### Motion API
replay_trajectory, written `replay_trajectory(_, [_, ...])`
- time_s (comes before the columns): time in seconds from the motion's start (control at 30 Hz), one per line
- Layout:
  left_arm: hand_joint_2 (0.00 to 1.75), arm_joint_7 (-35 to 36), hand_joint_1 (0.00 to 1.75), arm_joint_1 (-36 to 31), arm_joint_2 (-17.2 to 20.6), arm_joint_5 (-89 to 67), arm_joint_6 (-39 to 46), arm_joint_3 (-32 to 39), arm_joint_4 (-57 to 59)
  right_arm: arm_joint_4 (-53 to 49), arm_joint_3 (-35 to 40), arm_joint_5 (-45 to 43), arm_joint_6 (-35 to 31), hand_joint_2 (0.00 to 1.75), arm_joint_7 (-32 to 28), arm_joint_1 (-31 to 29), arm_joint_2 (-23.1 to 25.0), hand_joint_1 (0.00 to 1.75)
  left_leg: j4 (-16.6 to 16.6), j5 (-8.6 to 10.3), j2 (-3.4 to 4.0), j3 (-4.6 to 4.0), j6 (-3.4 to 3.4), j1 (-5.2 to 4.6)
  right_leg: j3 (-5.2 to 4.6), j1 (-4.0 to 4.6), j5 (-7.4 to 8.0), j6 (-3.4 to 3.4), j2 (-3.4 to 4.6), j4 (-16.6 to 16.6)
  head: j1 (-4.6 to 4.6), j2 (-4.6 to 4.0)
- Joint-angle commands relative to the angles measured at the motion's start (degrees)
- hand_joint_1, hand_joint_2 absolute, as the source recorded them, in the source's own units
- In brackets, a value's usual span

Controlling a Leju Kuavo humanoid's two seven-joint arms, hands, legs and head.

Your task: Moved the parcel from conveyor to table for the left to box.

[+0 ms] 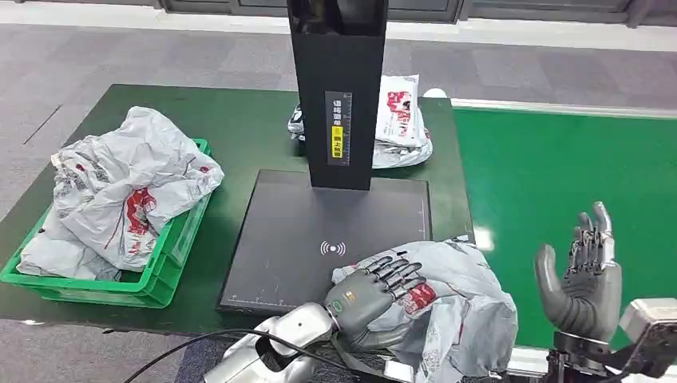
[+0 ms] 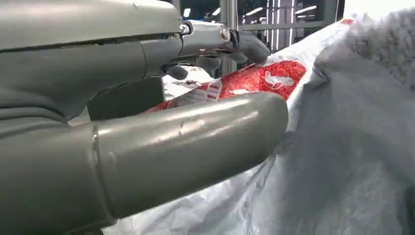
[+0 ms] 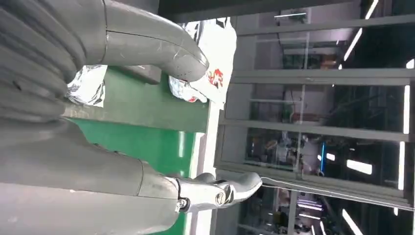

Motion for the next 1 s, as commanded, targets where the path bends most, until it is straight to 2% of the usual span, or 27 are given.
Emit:
replay_trajectory(0.03, [1.75,1.8,0.0,-5.9,-1.7,-5.2,0.1,-5.7,15.8,1.7,-1.8,-0.3,0.4,1.75,-0.1,-1.5,0.1,0.0,-0.1,0.05,-0.15,0.14,-0.01,0.05,0.19,0.05,0.04,-0.05,-0.02,-0.2,0.0,0.0])
replay_trajectory(0.1, [1.75,1.5,0.0,-7.5,-3.0,-5.6,-0.5,-6.2,20.7,1.6,-1.5,-0.2,0.5,1.75,-0.2,-1.6,0.1,0.0,-0.1,0.03,-0.15,0.1,0.0,0.03,0.15,0.03,0.0,-0.02,-0.08,-0.1,0.0,0.0])
replay_trajectory(0.3, [1.75,1.3,0.0,-7.6,-2.9,-5.5,-0.2,-6.1,21.0,1.7,-1.4,-0.2,0.5,1.75,-0.2,-1.7,0.2,0.0,-0.1,0.0,-0.04,0.11,0.0,0.03,0.13,0.02,0.01,-0.02,0.02,-0.1,0.0,0.0])
replay_trajectory(0.63, [1.75,1.3,0.0,-11.6,-5.9,-7.3,-0.3,-8.6,33.4,3.8,-0.1,-0.4,0.8,1.75,-0.1,-4.4,-0.6,0.0,-0.1,0.03,0.01,0.18,0.0,0.05,0.21,0.05,0.08,-0.03,0.12,-0.2,0.0,0.0])
replay_trajectory(0.67, [1.75,1.7,0.68,-11.7,-6.2,-7.2,0.0,-8.2,34.1,4.1,0.2,-0.5,0.6,1.75,-0.1,-4.6,-0.7,0.0,-0.1,0.05,0.0,0.18,0.0,0.05,0.23,0.05,0.1,-0.03,0.12,-0.2,0.0,0.0])
replay_trajectory(0.7, [1.75,1.9,1.75,-11.7,-6.2,-7.1,0.4,-7.8,34.1,4.2,0.3,-0.5,0.5,1.75,-0.1,-4.6,-0.8,0.0,-0.1,0.04,0.01,0.18,0.0,0.06,0.23,0.06,0.1,-0.03,0.12,-0.2,0.0,0.0])
replay_trajectory(0.9, [1.75,3.3,1.75,-11.1,-5.7,-6.0,1.3,-5.1,33.0,4.1,0.6,-0.7,0.1,1.75,0.1,-4.3,-0.8,0.0,-0.1,0.08,0.09,0.27,0.03,0.07,0.39,0.06,0.17,-0.02,0.16,-0.2,0.0,0.0])
replay_trajectory(1.0, [1.75,3.8,1.75,-11.0,-5.5,-5.6,1.7,-4.0,32.3,4.0,0.6,-0.8,0.0,1.75,0.1,-4.0,-0.8,0.0,-0.1,-0.1,0.07,-0.02,0.19,0.04,0.64,0.03,0.01,0.11,0.11,-0.2,0.0,0.0])
